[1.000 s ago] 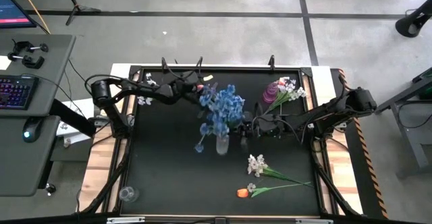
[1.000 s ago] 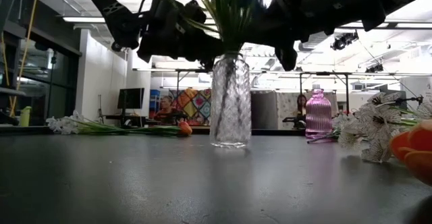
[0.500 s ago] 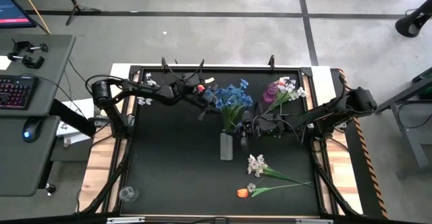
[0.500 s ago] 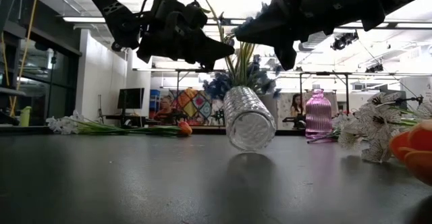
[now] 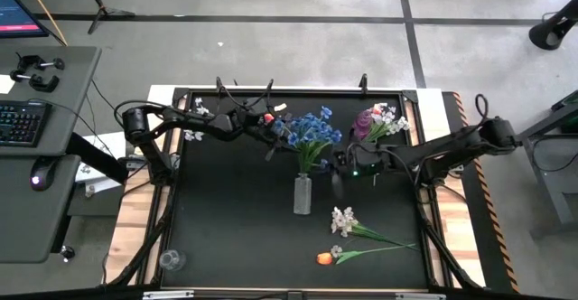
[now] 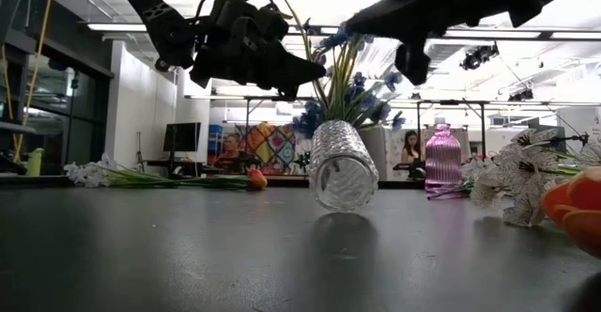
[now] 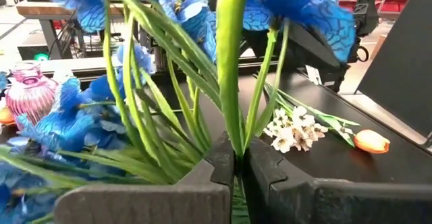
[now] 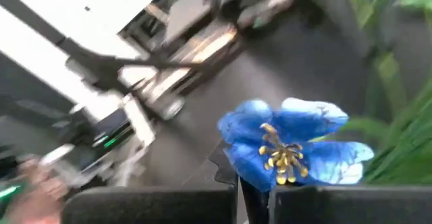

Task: Sort flowers into vase by color
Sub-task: Adjust the top transparent vase

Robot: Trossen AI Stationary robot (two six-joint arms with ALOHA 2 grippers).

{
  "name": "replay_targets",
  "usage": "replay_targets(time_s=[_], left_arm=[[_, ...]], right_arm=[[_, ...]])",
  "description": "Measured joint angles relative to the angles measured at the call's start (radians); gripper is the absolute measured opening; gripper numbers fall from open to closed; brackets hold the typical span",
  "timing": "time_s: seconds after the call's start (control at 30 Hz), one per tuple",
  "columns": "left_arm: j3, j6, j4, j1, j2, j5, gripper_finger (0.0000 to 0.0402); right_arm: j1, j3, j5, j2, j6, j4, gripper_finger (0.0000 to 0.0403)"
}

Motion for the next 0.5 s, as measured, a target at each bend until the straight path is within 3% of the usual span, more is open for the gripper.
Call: replay_targets(time_s=[0.13, 0.23, 0.5], left_arm=[[0.000, 0.000, -0.003, 0.001, 0.000, 0.000, 0.0000], [0.000, 0.000, -0.003, 0.001, 0.000, 0.000, 0.0000], [0.000, 0.000, -0.003, 0.001, 0.000, -0.003, 0.0000]], right_arm=[[-0.010, 0.000, -0.103, -0.002, 0.128, -0.075, 0.0005], [-0.014, 0.000, -0.120, -0.001, 0.169, -0.157, 0.0036], [-0.059, 0.000, 0.050, 0.009, 0.462, -0.279, 0.0230]])
